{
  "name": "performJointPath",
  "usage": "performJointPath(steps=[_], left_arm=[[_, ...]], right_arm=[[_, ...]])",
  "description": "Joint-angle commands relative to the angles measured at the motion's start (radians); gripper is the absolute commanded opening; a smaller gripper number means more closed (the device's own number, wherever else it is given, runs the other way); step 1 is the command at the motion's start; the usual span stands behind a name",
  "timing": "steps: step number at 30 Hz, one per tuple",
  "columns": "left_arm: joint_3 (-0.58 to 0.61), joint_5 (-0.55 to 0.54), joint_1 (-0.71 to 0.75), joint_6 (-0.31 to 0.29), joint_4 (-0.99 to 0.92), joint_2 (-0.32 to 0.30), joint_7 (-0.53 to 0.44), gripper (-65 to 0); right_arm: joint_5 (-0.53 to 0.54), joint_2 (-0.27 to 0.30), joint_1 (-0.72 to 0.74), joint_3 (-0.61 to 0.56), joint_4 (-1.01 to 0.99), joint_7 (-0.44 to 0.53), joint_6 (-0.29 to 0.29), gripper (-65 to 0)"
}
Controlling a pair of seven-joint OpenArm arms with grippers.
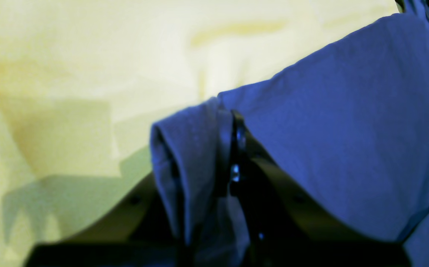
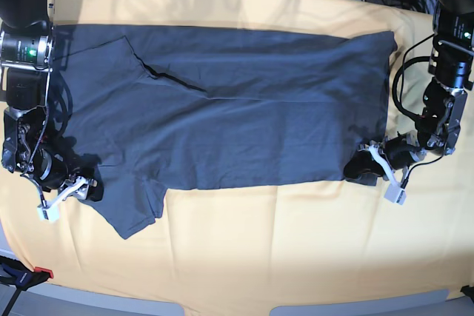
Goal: Fold the T-shirt properly
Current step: 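Move both grippers to the opposite sleeve-side edge and grasp it, then lift that edge and fold it over onto the folded half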
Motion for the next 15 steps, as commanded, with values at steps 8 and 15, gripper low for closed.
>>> performJointPath(steps=[8,15], left_arm=[[0.001,0.033,-0.019,0.005,0.001,-0.016,0.042,-65.0],[0.001,0.077,-0.055,0.006,0.001,-0.016,0.000,-65.0]], right_arm=[[-0.016,0.059,0.036,-0.001,0.005,0.087,0.018,-65.0],[-0.157,0.084,0.082,-0.001,0.005,0.184,0.022,-65.0]])
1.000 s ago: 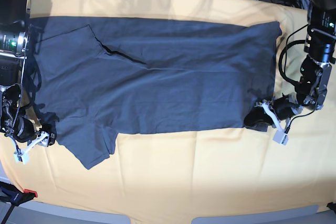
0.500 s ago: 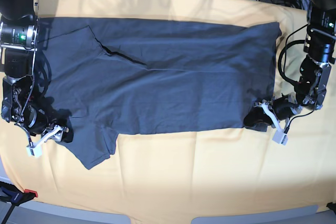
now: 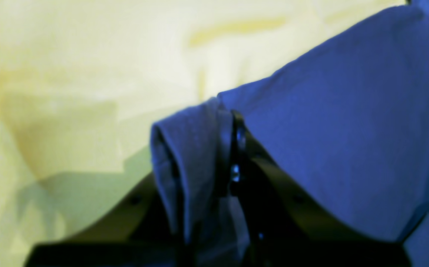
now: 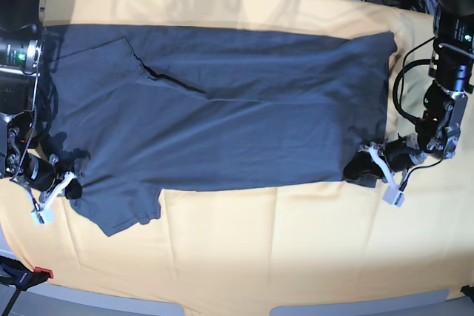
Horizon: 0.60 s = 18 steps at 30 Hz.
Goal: Fold the T-shirt properly
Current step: 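Lift that edge and fold it over onto the folded half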
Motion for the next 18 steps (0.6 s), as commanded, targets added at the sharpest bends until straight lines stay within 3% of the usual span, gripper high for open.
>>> performJointPath(steps=[1,5,9,13,18], left_arm=[[-0.002,0.040,-0.032,0.011,0.003,-0.016,-0.003,-65.0],[-0.002,0.111,-0.066,0.011,0.003,-0.016,-0.084,-65.0],[-0.002,0.196,-0.099,0.021,0.003,-0.007,-0.199,-65.0],[-0.002,0.283,-0.136,0.095,0.003,0.018,-0.241,-65.0],[-0.002,0.351,-0.174,0.117,0.003,0.039,-0.290,-65.0]], right_arm=[[-0.004,0.021,0.038,0.005,0.013,0.051,-0.007,-65.0],[-0.082,0.018,0.038,0.005,0.013,0.142,-0.011,-65.0],[-0.105,0.014,0.038,0.005,0.013,0.167,-0.030,-65.0],[-0.137,0.013,0.061,0.005,0.013,0.203,-0.060,-65.0],[-0.154,0.013,0.116,0.005,0.013,0.202,-0.060,-65.0]])
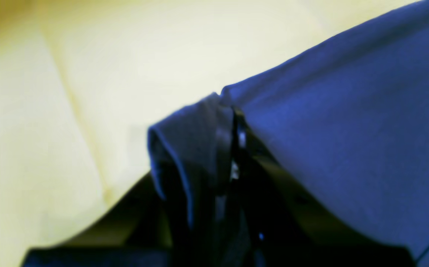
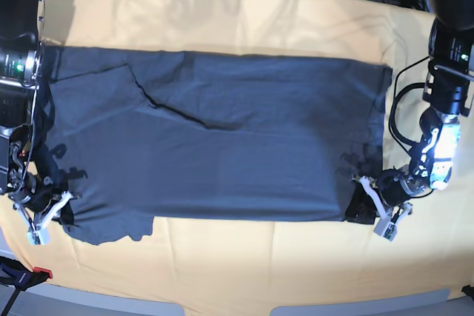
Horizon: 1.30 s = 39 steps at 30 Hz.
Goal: Fold the T-shirt properly
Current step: 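Lift that edge and fold it over onto the folded half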
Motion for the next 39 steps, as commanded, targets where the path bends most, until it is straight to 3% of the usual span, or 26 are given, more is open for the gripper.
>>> performJointPath(steps=[1,5,7,9,11,15,19,25,34,39], left_arm=[[-0.008,-0.004,-0.045,0.009,0.010,-0.014,-0.026,-65.0],[-0.008,-0.004,-0.061,0.007,0.011,-0.015,-0.025,-65.0],[-0.008,-0.005,-0.061,-0.005,0.011,-0.017,-0.025,-65.0],[-0.009,-0.005,-0.061,-0.071,0.011,-0.019,-0.023,-65.0],[-0.009,-0.008,-0.061,-0.138,0.011,-0.021,-0.018,-65.0],[-0.009,-0.052,-0.060,-0.138,0.011,-0.024,-0.014,-65.0],[-0.009,-0.126,-0.061,-0.138,0.016,-0.043,0.026,-65.0],[-0.009,-0.305,-0.060,-0.138,0.050,-0.055,0.222,-65.0],[-0.010,-0.552,-0.057,-0.138,0.229,-0.083,0.587,-65.0],[-0.018,-0.572,-0.058,-0.138,0.309,-0.136,0.612,-65.0]], right_arm=[[0.009,0.025,0.049,0.006,0.014,0.033,-0.014,-65.0],[0.010,0.026,0.070,0.005,0.014,0.018,-0.012,-65.0],[0.010,0.026,0.069,0.006,0.014,0.003,0.023,-65.0],[0.009,0.026,0.065,0.005,0.014,-0.015,0.067,-65.0],[0.010,0.030,0.057,0.005,0.014,-0.021,0.070,-65.0],[0.016,0.034,0.052,0.005,0.014,-0.069,0.070,-65.0],[0.098,0.066,0.047,0.005,0.016,-0.136,0.070,-65.0],[0.212,0.123,0.015,0.005,0.068,-0.260,0.070,-65.0],[0.296,0.181,-0.153,0.005,0.289,-0.334,0.070,-65.0],[0.311,0.200,-0.196,0.006,0.359,-0.330,0.070,-65.0]])
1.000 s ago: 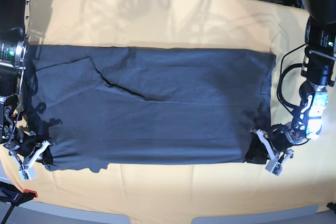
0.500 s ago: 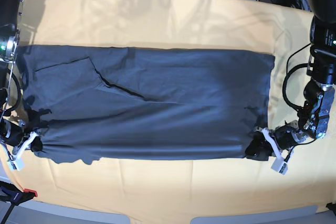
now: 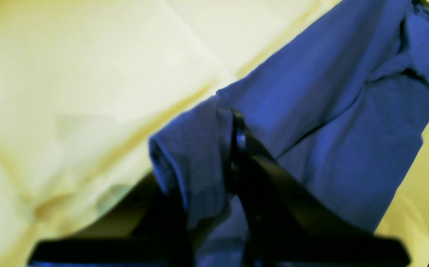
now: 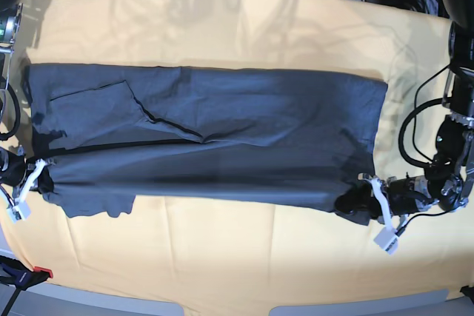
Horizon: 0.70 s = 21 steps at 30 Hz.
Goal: Fold the T-shirt properly
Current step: 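Lift that edge and fold it over onto the folded half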
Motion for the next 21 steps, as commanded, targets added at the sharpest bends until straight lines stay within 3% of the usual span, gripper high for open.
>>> performJointPath(steps=[1,8,17,21], left_arm=[[-0.023,-0.011,-0.033,-0.006,0.020,-0.024,-0.018,-65.0],[-0.156,-0.029,-0.022,-0.006,0.022,-0.056,-0.013,-65.0],[-0.258,-0.259,0.051,-0.006,0.022,-0.055,0.222,-65.0],[-0.259,-0.283,0.105,-0.006,0.023,-0.056,0.244,-65.0]], right_arm=[[0.012,0.027,0.032,0.010,0.018,0.027,-0.002,-65.0],[0.012,0.019,0.035,0.010,0.018,0.105,-0.002,-65.0],[0.014,0.013,0.035,0.010,0.018,0.111,-0.002,-65.0],[0.042,0.013,0.034,0.010,0.021,0.101,-0.002,-65.0]])
